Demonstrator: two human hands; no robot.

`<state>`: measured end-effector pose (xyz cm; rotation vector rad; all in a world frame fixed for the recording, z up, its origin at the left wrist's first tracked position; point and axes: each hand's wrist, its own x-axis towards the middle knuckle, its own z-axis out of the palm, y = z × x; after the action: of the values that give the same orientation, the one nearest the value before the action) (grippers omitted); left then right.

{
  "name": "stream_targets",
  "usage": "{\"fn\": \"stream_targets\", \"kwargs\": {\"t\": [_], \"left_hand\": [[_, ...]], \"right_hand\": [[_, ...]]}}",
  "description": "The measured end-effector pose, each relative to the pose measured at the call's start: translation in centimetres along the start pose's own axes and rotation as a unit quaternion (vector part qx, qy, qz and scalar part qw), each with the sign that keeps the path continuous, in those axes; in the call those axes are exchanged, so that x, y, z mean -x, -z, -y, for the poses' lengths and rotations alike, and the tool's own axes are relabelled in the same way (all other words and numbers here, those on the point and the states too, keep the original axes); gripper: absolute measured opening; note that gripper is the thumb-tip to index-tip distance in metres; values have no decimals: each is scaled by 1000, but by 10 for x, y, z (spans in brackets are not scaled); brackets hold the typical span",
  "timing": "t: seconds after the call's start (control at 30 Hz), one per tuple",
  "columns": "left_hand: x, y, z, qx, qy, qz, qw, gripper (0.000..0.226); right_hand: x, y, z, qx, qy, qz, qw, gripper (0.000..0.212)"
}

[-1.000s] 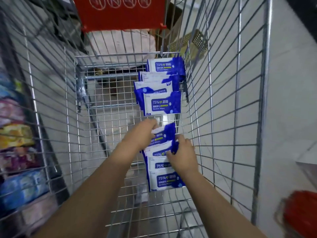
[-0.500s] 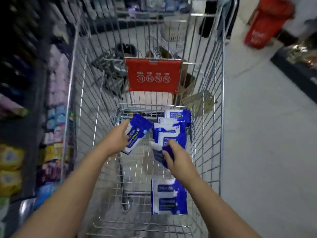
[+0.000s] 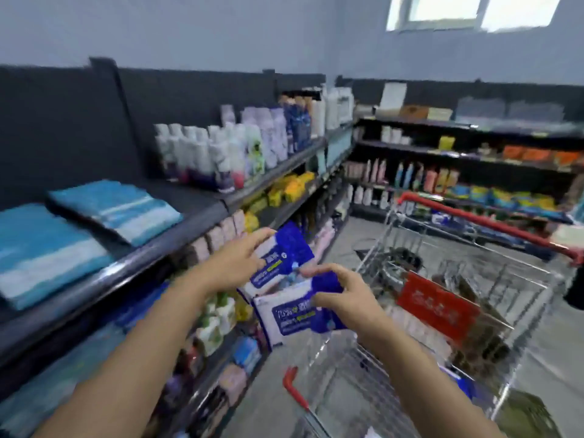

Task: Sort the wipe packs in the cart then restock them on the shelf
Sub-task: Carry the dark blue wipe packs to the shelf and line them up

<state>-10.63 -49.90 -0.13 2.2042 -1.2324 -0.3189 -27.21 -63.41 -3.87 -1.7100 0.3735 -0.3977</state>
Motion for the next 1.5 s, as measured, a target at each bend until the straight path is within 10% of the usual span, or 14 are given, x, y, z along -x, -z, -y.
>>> {"fn": "stream_targets", "kwargs": {"t": [0.47,1.03,1.37,1.5], "left_hand": [[325,250,119,-30,338,-211,917,32],[327,348,393,-57,344,-252,903,19],[327,337,405,-75,337,-231,910,26],[335,325,398,-180,340,-168,907,66]], "right_hand": [[-14,-334,156,-109,-2,379,919,29],[-135,-588,110,-70,-76,352,930,35],[-165,-651,107,139,144,375,905,58],[-172,-656,106,171,222,365,888,61]]}}
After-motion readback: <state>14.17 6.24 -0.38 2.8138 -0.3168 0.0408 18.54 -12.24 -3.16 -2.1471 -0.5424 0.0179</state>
